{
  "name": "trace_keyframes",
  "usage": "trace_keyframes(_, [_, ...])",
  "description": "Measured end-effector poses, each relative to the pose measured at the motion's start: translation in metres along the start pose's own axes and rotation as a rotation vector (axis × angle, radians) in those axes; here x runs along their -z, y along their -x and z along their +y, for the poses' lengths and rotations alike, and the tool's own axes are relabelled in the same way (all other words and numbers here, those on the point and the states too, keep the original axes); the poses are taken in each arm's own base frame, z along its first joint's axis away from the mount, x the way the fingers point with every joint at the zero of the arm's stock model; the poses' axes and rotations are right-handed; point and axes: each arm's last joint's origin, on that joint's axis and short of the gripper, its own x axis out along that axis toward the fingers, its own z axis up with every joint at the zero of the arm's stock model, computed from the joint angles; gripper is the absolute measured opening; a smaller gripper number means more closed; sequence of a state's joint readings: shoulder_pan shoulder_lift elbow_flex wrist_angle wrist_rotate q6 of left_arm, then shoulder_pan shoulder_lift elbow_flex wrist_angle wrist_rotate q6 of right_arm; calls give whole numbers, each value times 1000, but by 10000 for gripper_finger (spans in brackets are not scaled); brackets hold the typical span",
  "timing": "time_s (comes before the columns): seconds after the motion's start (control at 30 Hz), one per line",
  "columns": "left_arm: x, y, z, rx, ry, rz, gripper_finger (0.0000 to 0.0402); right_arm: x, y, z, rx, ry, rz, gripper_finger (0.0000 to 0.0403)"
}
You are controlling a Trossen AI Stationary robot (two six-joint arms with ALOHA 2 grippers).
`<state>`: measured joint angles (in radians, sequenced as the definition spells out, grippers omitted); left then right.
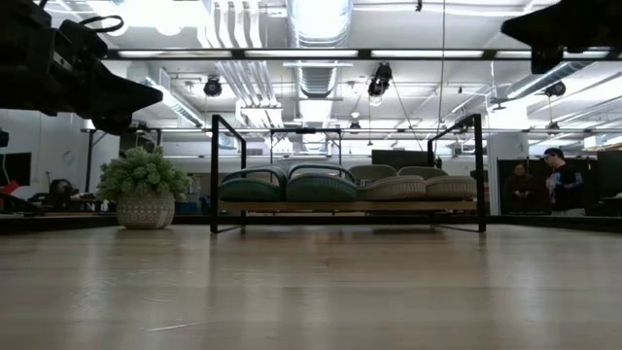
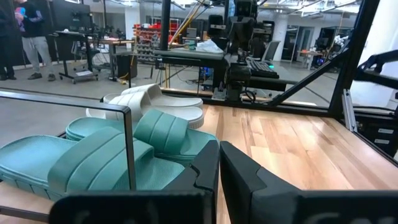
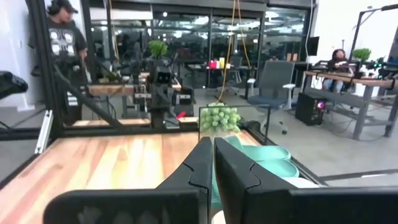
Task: Pick and place slides into the shelf
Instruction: Return to Home Position
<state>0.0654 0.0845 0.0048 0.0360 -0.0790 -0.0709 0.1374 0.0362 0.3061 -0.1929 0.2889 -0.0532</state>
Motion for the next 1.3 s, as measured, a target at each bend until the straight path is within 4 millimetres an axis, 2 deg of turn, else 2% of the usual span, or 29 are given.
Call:
trace_keyframes(0.1, [0,0,0,1,0,0,0,0,5,-1,-9,-5,-4,8])
trace_keyframes(0.23, [0,0,0,0,0,-3,0,5,3,3,-113,32,25,8])
trace_keyframes(0.33, [-1,0,0,-1,0,-8,0,19,0,5,-124,20,60,8])
trace_keyframes(0.5, [0,-1,0,-3,0,2,0,39,-9,13,-281,-44,4,8])
trace_keyframes(0.63, [0,-1,0,-3,-1,4,0,53,-13,17,-344,-82,-56,8])
trace_keyframes(0.77, [0,-1,0,-4,0,3,0,72,-16,20,-374,-103,10,8])
trace_keyframes(1.07, [1,-1,0,-5,-1,8,0,74,-16,19,-355,-94,26,8])
trace_keyframes(1.3, [1,-1,0,-5,-1,11,0,74,-17,16,-239,-106,30,8])
